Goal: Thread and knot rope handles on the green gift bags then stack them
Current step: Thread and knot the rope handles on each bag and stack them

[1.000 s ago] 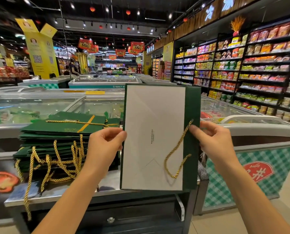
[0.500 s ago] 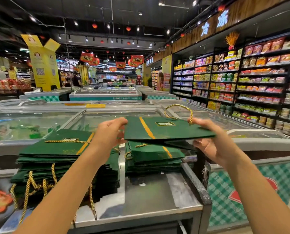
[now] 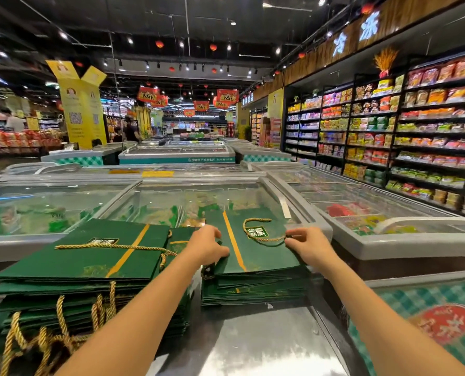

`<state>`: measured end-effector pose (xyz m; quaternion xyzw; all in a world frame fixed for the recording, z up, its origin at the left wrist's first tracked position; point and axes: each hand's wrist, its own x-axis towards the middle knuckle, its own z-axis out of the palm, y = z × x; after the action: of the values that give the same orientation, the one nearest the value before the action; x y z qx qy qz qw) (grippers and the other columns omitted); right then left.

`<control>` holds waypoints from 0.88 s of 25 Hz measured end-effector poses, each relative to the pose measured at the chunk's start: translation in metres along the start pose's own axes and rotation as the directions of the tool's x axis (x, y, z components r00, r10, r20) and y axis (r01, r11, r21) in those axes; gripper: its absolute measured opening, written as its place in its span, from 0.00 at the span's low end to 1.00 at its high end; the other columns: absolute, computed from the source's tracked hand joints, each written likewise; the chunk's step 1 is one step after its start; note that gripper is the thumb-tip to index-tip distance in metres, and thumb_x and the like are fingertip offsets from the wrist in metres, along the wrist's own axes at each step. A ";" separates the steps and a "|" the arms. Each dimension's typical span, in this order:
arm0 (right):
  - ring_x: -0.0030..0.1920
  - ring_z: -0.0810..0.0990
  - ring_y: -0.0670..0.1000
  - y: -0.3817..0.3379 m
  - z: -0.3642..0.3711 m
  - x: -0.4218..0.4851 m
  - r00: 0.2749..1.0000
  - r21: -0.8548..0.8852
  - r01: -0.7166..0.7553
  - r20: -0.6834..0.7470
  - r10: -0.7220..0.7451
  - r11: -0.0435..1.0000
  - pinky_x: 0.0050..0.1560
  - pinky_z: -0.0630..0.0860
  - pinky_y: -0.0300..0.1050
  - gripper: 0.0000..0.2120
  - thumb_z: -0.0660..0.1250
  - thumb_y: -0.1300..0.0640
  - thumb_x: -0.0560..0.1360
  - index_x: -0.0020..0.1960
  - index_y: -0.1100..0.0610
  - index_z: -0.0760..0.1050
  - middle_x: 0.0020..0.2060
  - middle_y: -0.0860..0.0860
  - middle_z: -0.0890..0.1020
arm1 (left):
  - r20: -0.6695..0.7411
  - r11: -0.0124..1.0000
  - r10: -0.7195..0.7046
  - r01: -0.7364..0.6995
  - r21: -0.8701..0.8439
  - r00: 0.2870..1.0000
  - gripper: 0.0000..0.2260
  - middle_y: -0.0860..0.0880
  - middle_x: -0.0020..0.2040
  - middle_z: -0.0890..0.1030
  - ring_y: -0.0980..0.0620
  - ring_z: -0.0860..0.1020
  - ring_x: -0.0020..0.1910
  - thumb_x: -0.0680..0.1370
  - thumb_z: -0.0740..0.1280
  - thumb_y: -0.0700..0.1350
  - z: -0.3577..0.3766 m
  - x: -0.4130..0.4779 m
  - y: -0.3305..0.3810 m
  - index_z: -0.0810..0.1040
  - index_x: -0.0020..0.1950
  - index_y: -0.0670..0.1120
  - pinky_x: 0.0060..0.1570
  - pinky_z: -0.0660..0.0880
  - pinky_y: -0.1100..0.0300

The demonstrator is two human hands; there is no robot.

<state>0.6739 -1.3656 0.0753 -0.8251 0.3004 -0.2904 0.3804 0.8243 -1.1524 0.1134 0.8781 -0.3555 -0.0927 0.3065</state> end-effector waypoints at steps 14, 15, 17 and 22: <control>0.82 0.44 0.57 0.014 0.060 0.012 0.935 -0.503 0.190 0.355 0.000 0.843 0.81 0.49 0.60 0.36 0.51 0.28 0.79 0.82 0.43 0.53 0.83 0.54 0.50 | 0.176 0.880 -0.065 -0.027 0.474 0.982 0.27 0.46 0.82 0.39 0.38 0.35 0.79 0.84 0.43 0.62 0.069 0.038 -0.008 0.42 0.82 0.58 0.77 0.36 0.40; 0.82 0.43 0.58 0.013 0.061 0.010 0.933 -0.509 0.189 0.359 0.008 0.840 0.81 0.47 0.59 0.35 0.51 0.30 0.80 0.82 0.43 0.52 0.83 0.54 0.49 | 0.157 0.872 -0.059 -0.026 0.489 0.986 0.27 0.46 0.82 0.39 0.38 0.35 0.79 0.84 0.42 0.62 0.071 0.037 -0.011 0.41 0.82 0.58 0.77 0.36 0.40; 0.82 0.41 0.58 0.012 0.063 0.005 0.927 -0.530 0.187 0.374 0.030 0.827 0.81 0.43 0.56 0.35 0.50 0.31 0.81 0.83 0.43 0.49 0.83 0.54 0.47 | 0.136 0.867 -0.048 -0.027 0.498 0.989 0.27 0.46 0.82 0.39 0.39 0.35 0.79 0.83 0.41 0.61 0.077 0.033 -0.015 0.40 0.82 0.58 0.77 0.35 0.41; 0.82 0.40 0.59 0.011 0.065 0.002 0.916 -0.595 0.213 0.397 0.053 0.775 0.80 0.41 0.54 0.36 0.47 0.31 0.81 0.83 0.45 0.46 0.83 0.56 0.45 | 0.104 0.872 -0.039 -0.017 0.489 0.994 0.27 0.46 0.82 0.38 0.40 0.35 0.80 0.83 0.41 0.61 0.083 0.030 -0.018 0.40 0.82 0.58 0.77 0.35 0.43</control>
<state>0.7179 -1.3431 0.0318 -0.9572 0.2613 -0.0189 0.1231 0.8247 -1.2014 0.0385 0.9226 -0.3788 -0.0498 0.0539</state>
